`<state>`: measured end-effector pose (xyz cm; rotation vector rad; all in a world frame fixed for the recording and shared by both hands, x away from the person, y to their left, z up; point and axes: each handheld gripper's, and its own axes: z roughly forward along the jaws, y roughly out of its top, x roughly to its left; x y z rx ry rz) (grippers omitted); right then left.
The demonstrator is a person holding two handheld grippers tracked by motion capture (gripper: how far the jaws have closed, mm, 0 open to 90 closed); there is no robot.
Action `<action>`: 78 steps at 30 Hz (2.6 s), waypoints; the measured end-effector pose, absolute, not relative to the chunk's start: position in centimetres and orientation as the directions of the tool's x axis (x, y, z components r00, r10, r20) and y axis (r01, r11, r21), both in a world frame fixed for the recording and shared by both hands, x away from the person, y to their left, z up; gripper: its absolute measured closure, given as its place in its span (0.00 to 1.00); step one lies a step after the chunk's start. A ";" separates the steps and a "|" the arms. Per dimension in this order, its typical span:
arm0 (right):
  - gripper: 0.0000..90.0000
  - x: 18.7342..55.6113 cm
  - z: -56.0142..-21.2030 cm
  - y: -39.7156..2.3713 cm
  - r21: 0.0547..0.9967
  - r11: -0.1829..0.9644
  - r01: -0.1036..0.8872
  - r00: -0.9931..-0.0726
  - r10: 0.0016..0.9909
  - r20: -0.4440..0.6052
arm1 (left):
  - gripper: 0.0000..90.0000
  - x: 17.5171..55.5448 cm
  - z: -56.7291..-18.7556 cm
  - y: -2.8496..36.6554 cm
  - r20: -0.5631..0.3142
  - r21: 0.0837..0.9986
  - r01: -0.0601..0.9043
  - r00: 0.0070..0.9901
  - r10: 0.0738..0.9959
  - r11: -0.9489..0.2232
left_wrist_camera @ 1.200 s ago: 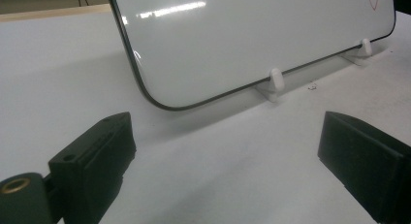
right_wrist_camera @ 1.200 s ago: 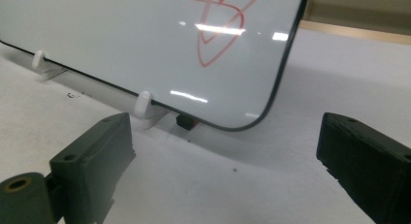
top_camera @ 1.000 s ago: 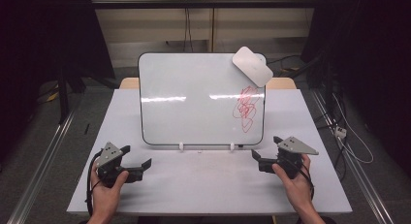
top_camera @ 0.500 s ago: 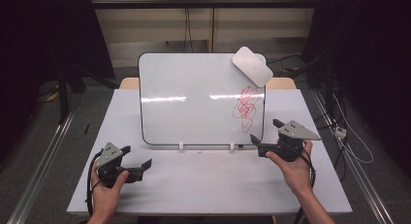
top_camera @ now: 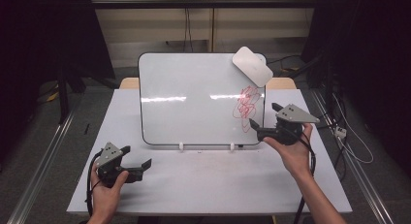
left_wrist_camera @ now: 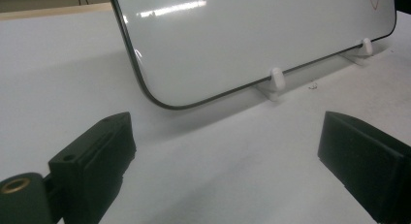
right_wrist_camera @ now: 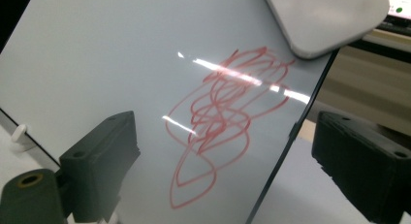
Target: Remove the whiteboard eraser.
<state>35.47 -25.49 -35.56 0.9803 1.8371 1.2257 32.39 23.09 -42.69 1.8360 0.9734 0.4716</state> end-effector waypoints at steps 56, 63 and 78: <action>0.24 47.8 -28.2 -22.5 0.790 0.568 0.232 -0.423 0.790 -0.444 | 0.07 32.7 -42.9 23.2 -0.102 0.880 0.424 0.610 0.786 -0.215; 0.26 48.3 -27.9 -21.9 0.771 0.588 0.244 -0.420 0.781 -0.462 | 0.07 32.7 -42.8 23.3 -0.103 0.880 0.424 0.609 0.787 -0.213; 0.33 48.6 -27.8 -21.6 0.744 0.612 0.268 -0.409 0.772 -0.487 | 0.07 32.6 -42.8 23.4 -0.104 0.884 0.420 0.608 0.787 -0.207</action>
